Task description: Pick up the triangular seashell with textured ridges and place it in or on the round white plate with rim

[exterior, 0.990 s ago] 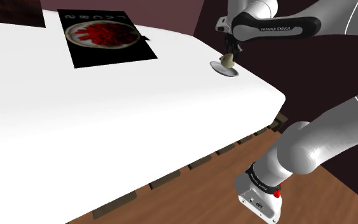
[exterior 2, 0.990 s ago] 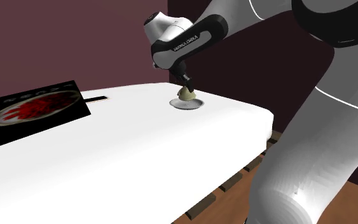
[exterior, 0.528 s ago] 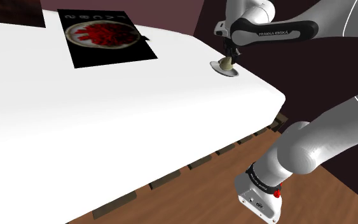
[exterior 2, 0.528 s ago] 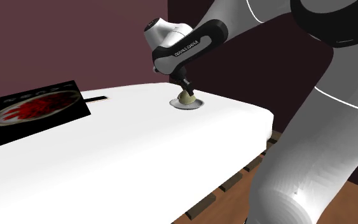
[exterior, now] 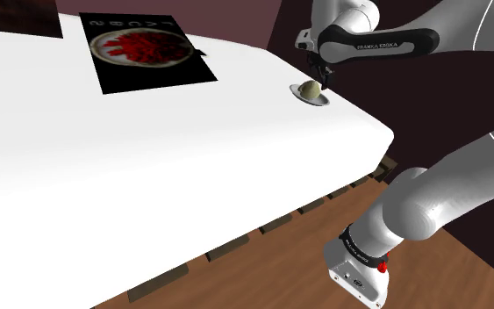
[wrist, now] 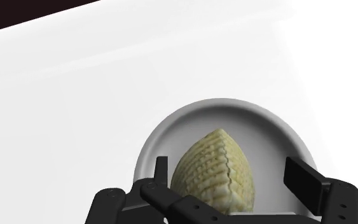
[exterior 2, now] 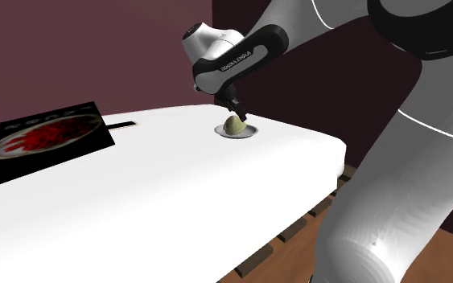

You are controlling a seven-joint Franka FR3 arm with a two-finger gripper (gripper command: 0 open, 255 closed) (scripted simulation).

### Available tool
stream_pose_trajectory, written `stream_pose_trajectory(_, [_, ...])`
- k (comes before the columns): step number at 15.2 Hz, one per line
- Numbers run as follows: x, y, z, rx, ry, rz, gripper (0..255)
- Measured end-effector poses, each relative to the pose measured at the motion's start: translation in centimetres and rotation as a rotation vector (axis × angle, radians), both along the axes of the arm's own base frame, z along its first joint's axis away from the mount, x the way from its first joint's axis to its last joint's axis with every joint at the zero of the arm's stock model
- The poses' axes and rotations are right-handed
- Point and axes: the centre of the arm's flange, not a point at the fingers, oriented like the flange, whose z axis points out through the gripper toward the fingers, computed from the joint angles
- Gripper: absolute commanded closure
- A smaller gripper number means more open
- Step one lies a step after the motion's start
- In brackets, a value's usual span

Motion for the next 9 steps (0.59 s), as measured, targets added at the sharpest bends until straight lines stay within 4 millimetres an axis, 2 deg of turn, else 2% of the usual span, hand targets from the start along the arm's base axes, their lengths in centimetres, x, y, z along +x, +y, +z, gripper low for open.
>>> stream_pose_trajectory(2, [0.1, 0.5, 0.6, 0.000, 0.000, 0.000, 0])
stream_pose_trajectory(5, [0.0, 2.3, 3.1, 0.000, -0.001, 0.001, 0])
stream_pose_trajectory(9, [-0.1, 3.0, 3.9, 0.000, 0.000, 0.000, 0])
